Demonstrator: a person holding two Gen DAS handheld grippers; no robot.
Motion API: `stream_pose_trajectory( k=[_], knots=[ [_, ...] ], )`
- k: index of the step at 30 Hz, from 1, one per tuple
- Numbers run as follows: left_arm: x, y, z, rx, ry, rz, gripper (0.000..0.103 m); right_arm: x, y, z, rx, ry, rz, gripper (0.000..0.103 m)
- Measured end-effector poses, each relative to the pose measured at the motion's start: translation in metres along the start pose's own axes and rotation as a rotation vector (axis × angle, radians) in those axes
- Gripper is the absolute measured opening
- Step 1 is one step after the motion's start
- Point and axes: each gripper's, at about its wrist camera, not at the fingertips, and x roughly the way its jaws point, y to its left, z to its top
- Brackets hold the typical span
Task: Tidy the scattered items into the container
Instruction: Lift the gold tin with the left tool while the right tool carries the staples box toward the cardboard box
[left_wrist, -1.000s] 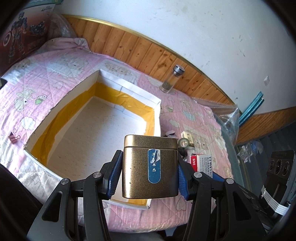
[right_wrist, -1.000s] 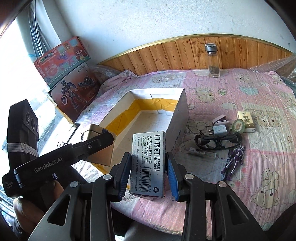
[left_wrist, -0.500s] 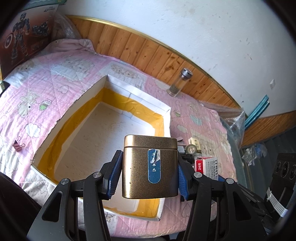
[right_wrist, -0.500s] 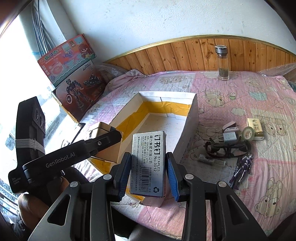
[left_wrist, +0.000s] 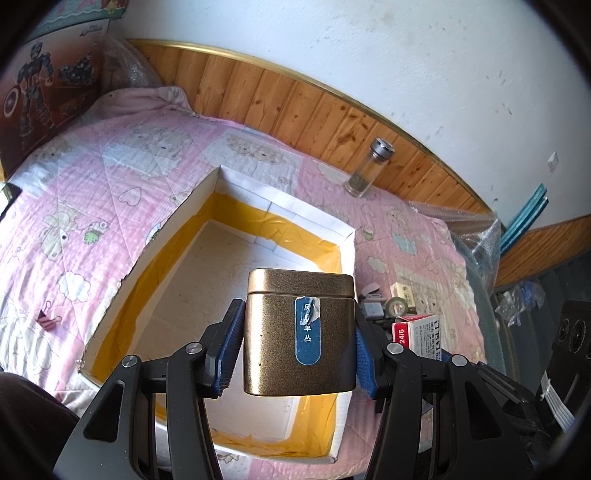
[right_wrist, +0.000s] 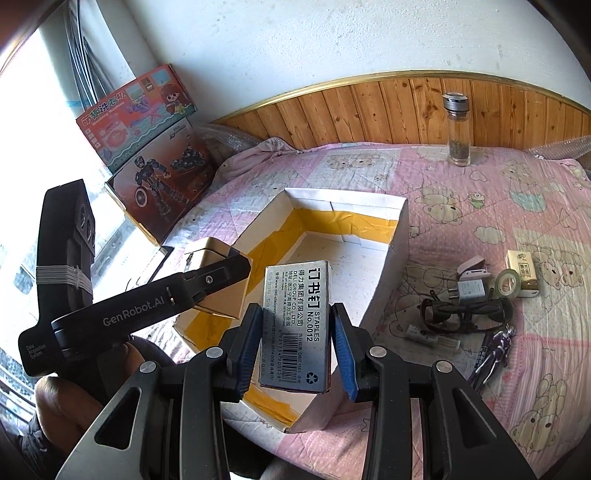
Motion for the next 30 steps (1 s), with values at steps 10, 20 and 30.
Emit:
stream_pose_trajectory(
  k=[10, 20, 30],
  knots=[
    [0.01, 0.001, 0.019, 0.023, 0.011, 0.018, 0.055, 0.011, 0.003, 0.017, -0.012, 0.004, 0.007, 0.039],
    [0.017, 0.006, 0.039, 0.039, 0.011, 0.04, 0.055, 0.024, 0.003, 0.032, -0.009, 0.017, 0.024, 0.039],
    [0.032, 0.011, 0.051, 0.052, 0.027, 0.053, 0.055, 0.042, 0.001, 0.047, -0.009, 0.035, 0.029, 0.039]
  ],
)
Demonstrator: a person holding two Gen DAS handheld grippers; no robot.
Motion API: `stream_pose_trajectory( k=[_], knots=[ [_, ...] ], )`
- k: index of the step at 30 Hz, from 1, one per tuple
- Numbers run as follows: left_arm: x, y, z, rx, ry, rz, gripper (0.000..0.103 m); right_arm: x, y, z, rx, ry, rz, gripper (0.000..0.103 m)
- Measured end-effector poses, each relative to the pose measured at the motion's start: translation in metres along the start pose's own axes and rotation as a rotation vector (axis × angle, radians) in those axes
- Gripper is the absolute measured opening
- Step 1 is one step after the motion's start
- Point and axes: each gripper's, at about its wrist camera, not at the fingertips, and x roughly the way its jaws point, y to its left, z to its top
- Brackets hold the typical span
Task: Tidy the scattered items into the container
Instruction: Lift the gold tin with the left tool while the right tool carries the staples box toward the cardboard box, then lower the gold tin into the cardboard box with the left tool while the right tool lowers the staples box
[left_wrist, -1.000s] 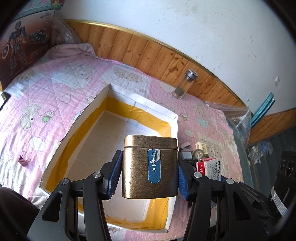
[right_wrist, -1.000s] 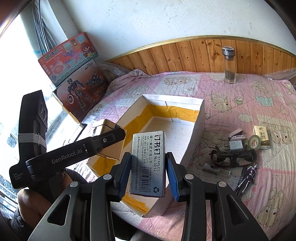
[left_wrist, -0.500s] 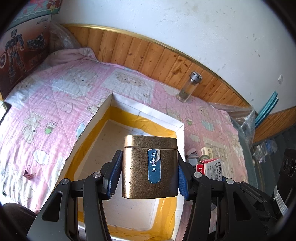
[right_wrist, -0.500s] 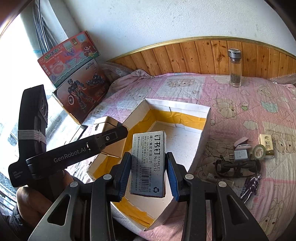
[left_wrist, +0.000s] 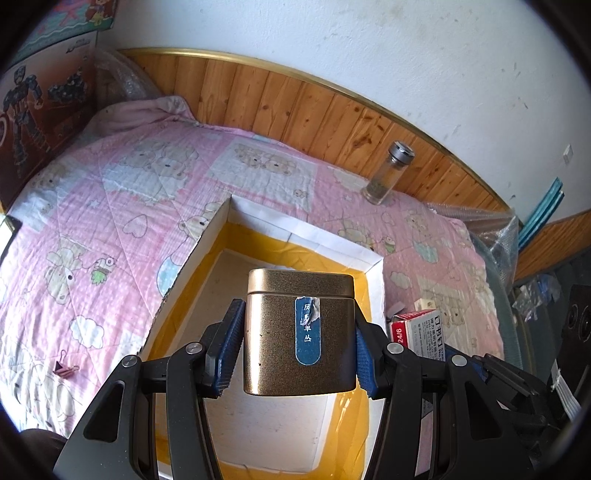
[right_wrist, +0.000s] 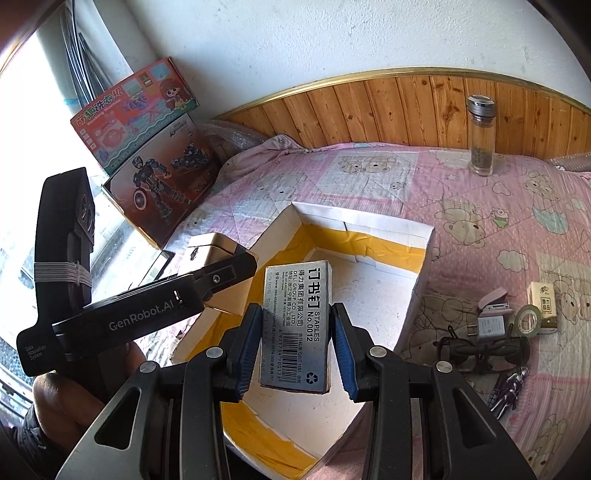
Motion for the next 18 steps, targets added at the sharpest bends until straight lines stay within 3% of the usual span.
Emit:
stream_pose_trajectory(
  k=[18],
  knots=[
    [0.045, 0.009, 0.017, 0.02, 0.073, 0.017, 0.055, 0.035, -0.011, 0.019, -0.002, 0.042, -0.024, 0.039]
  ],
)
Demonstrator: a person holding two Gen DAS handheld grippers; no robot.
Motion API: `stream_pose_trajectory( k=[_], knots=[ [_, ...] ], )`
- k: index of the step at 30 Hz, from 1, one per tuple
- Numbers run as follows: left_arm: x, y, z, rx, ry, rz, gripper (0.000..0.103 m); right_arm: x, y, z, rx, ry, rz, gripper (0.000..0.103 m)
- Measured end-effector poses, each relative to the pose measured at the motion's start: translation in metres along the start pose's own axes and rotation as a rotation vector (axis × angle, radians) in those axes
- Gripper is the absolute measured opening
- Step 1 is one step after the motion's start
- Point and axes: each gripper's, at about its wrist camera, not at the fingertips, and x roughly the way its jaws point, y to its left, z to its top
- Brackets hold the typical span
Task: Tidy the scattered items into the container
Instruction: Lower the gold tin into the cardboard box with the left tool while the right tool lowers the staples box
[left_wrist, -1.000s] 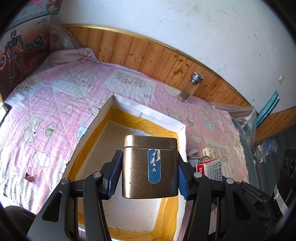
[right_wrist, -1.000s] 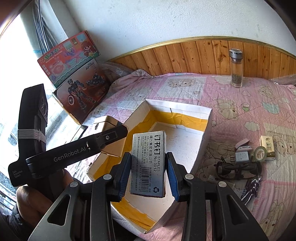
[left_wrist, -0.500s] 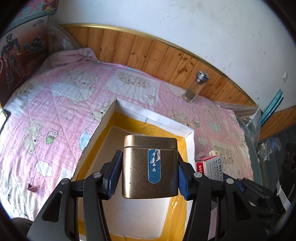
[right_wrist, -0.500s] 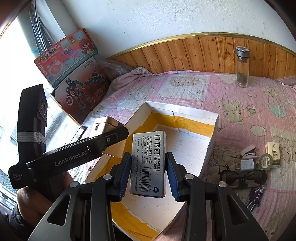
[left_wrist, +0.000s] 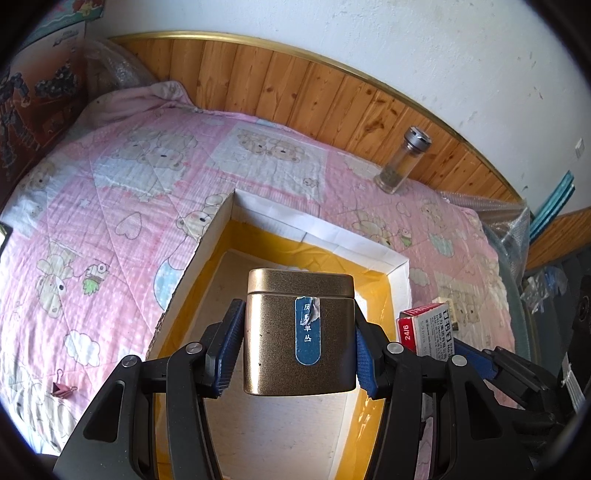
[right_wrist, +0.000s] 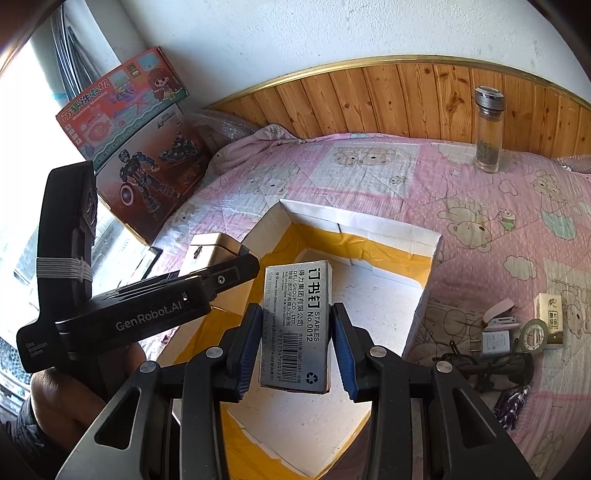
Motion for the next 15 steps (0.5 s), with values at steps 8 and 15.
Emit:
stream_pose_trajectory(
  k=[8, 15],
  knots=[
    [0.023, 0.001, 0.009, 0.027, 0.035, 0.03, 0.055, 0.019, -0.009, 0.01, 0.003, 0.024, -0.014, 0.039],
    [0.043, 0.002, 0.01, 0.048, 0.079, 0.052, 0.055, 0.037, -0.017, 0.015, -0.003, 0.055, -0.029, 0.039]
  ],
)
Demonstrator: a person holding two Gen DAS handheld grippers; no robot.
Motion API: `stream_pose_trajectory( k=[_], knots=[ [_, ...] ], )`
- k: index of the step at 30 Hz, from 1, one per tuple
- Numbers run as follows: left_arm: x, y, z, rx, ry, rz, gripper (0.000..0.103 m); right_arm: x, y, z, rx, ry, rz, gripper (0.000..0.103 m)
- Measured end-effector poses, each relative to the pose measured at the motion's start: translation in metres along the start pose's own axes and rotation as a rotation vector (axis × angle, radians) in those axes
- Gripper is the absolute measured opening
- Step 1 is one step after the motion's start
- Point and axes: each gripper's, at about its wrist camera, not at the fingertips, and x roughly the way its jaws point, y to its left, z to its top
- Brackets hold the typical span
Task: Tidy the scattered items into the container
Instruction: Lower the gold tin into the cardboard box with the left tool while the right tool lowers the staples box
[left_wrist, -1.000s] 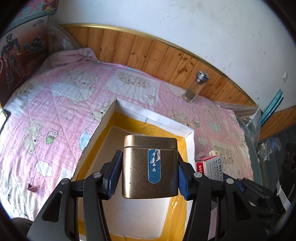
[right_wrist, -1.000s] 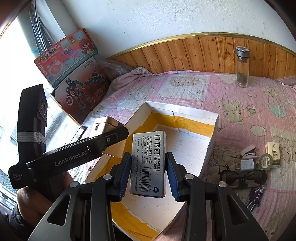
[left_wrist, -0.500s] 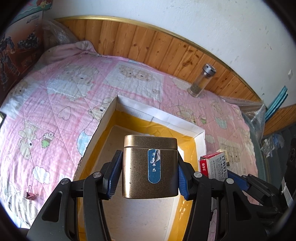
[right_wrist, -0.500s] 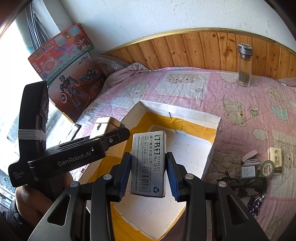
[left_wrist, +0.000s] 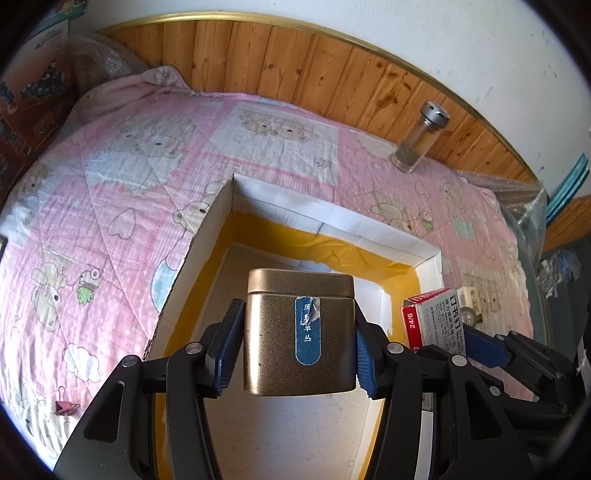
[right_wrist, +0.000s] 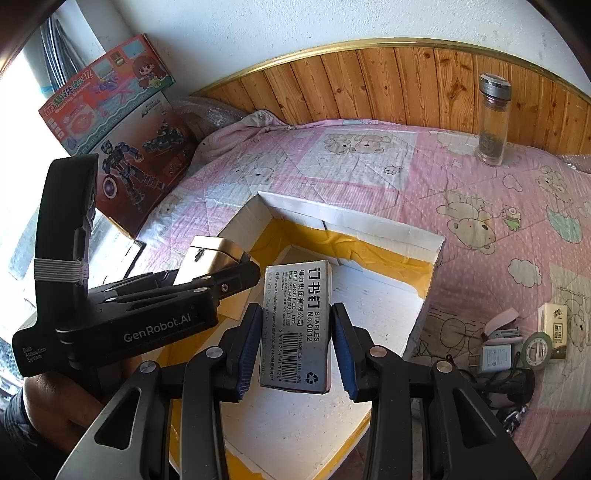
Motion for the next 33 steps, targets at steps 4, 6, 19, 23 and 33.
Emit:
stream_pose_trajectory(
  k=[4, 6, 19, 23, 33],
  knots=[
    [0.008, -0.001, 0.001, 0.017, 0.015, 0.014, 0.055, 0.009, -0.004, 0.003, -0.008, 0.019, -0.013, 0.039],
    [0.012, -0.001, 0.001, 0.025, 0.021, 0.02, 0.055, 0.013, -0.005, 0.004, -0.013, 0.029, -0.02, 0.039],
    [0.034, -0.001, 0.003, 0.055, 0.069, 0.045, 0.055, 0.032, -0.009, 0.012, -0.046, 0.087, -0.046, 0.039],
    [0.041, 0.0, 0.003, 0.063, 0.091, 0.044, 0.055, 0.039, -0.008, 0.013, -0.053, 0.112, -0.052, 0.039],
    [0.053, 0.003, 0.006, 0.081, 0.12, 0.044, 0.055, 0.053, -0.005, 0.019, -0.116, 0.167, -0.104, 0.039]
  ],
)
